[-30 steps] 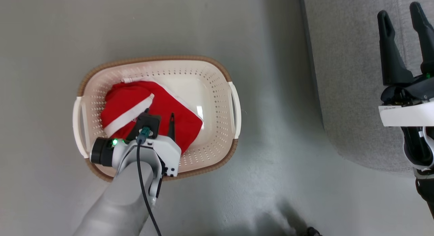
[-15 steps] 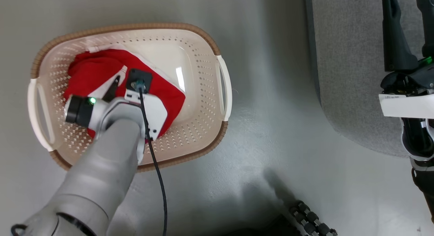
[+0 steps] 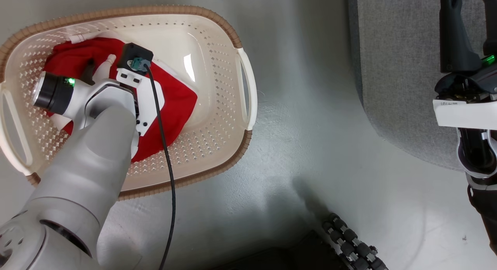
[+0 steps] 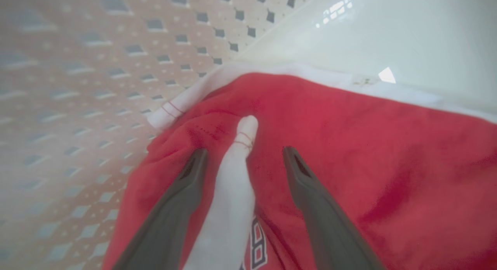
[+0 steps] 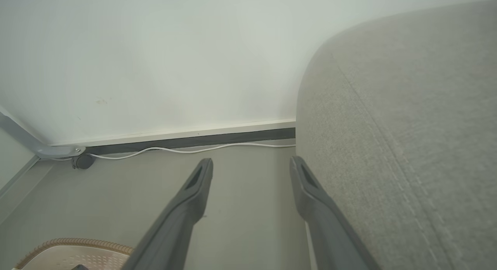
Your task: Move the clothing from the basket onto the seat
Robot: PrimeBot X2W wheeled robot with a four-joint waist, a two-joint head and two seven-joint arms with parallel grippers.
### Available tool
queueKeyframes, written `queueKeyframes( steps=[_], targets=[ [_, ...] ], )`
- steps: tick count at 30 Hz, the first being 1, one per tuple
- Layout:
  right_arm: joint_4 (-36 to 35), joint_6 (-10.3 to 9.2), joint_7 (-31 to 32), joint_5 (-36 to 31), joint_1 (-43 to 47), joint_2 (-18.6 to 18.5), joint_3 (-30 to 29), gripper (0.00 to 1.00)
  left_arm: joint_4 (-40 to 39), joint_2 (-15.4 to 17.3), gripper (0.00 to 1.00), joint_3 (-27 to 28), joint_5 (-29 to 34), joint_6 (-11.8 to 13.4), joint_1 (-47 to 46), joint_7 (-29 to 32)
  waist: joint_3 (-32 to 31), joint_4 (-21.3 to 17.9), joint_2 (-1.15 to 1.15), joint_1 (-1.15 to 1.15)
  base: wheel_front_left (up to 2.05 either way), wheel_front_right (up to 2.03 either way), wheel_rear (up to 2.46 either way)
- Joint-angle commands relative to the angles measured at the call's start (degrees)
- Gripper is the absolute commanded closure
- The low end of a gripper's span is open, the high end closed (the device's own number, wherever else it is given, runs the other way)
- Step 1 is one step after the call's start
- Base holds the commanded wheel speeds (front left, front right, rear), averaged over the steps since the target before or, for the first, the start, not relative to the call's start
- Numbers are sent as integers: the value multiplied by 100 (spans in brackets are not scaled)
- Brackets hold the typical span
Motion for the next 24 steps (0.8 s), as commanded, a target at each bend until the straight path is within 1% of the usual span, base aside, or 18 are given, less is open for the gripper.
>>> queueKeyframes(
  steps=[1, 3, 7, 8, 9, 10, 16, 18, 21, 24],
  targets=[
    [-150, 17, -34, 97, 177, -36, 55, 0, -20, 87, 0, -22, 76, -31, -33, 135, 62, -38, 0, 0, 0, 0, 0],
    [-140, 17, -34, 117, 156, -18, 49, 0, -16, 120, 0, -89, 108, -93, -54, 296, 93, -57, 0, 0, 0, 0, 0],
    [-124, 17, -34, 131, 125, -4, 36, 0, -14, 171, 0, -116, 95, -128, -2, 284, 115, -61, 0, 0, 0, 0, 0],
    [-117, 17, -34, 135, 117, 3, 36, 0, -13, 183, 15, -121, 89, -141, 10, 272, 113, -63, 0, 0, 0, 0, 0],
    [-111, 17, -34, 139, 109, 8, 32, 0, -13, 194, 54, -127, 82, -158, 26, 261, 105, -68, 0, 0, 0, 0, 0],
    [-106, 17, -34, 141, 101, 14, 24, 0, -13, 202, 100, -129, 69, -189, 38, 237, 95, -74, 0, 0, 0, 0, 0],
    [-46, 17, -34, 146, 92, 53, -46, 0, -11, 169, 100, -86, -62, -279, 213, 108, -115, -85, 0, 0, 0, 0, 0],
    [-5, 17, -34, 147, 99, 62, -80, 0, -11, 153, 100, -50, -133, -351, 289, 32, -221, -81, 0, 0, 0, 0, 0],
    [60, 17, -34, 145, 113, 55, -114, 0, -11, 118, 100, 44, -261, -407, 406, -245, -403, -55, 0, 0, 0, 0, 0],
    [106, 17, -34, 138, 139, 54, -123, 0, -11, 62, 100, 296, -525, -396, 544, -690, -627, -22, 0, 0, 0, 0, 0]
  ],
)
